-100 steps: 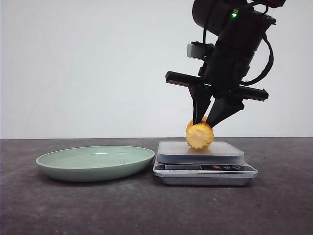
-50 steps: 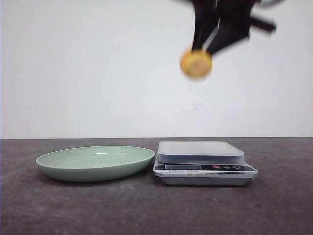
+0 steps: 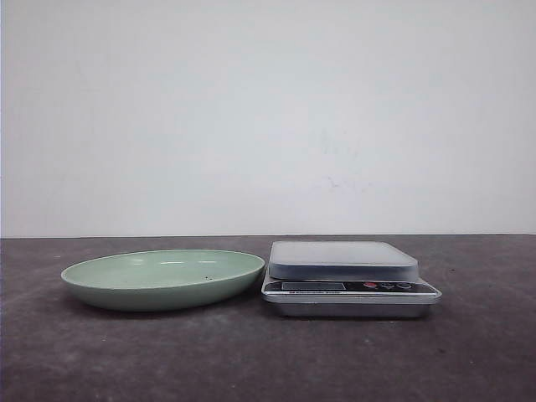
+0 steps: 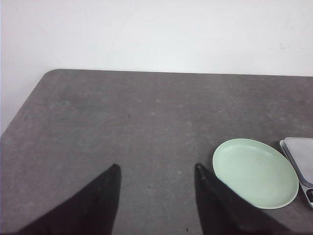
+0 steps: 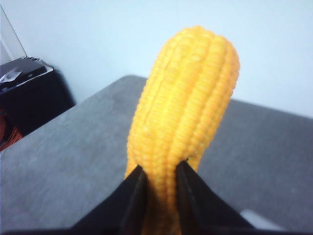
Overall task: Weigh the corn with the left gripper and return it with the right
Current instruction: 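Lift the corn with the right gripper and carry it toward the plate, then lower the corn onto the green plate and open the right gripper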
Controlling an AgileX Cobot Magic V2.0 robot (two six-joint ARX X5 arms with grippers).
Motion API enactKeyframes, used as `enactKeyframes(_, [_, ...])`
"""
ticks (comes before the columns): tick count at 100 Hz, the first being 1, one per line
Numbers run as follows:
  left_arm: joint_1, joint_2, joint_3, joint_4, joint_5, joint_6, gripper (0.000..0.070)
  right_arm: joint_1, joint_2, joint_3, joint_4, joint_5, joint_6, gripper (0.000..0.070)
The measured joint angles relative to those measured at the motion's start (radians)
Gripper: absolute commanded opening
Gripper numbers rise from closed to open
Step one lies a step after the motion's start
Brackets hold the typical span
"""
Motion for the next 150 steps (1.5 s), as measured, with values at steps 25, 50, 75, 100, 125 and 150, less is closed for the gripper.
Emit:
enactKeyframes(25, [0.0,0.0,0.0,0.0,0.0,-0.018,0.0285,0.002,0.256,0.127,0.058,0.077,-0.007,0.0])
enactKeyframes(50, [0.0,0.0,0.0,0.0,0.0,-0.022,0.0284,-0.012,0.504,0.127,0.174,0.044,0.002,0.0])
enactKeyframes(75, [0.0,0.0,0.0,0.0,0.0,-0.025,0.0284,-0.016,0.678,0.127,0.176,0.068,0.079,0.0])
enactKeyframes(100, [0.0,0.0,0.0,0.0,0.0,-0.025,0.0285,-0.021,0.83,0.127,0.161,0.072,0.159,0.0])
enactKeyframes(125, [0.0,0.0,0.0,0.0,0.0,-0.025,0.0284,-0.026,0.91,0.127,0.167,0.023,0.206,0.0136])
enactKeyframes(150, [0.0,0.0,0.0,0.0,0.0,-0.025,0.0284,-0.033,0.915,0.127,0.145,0.021,0.258,0.0277])
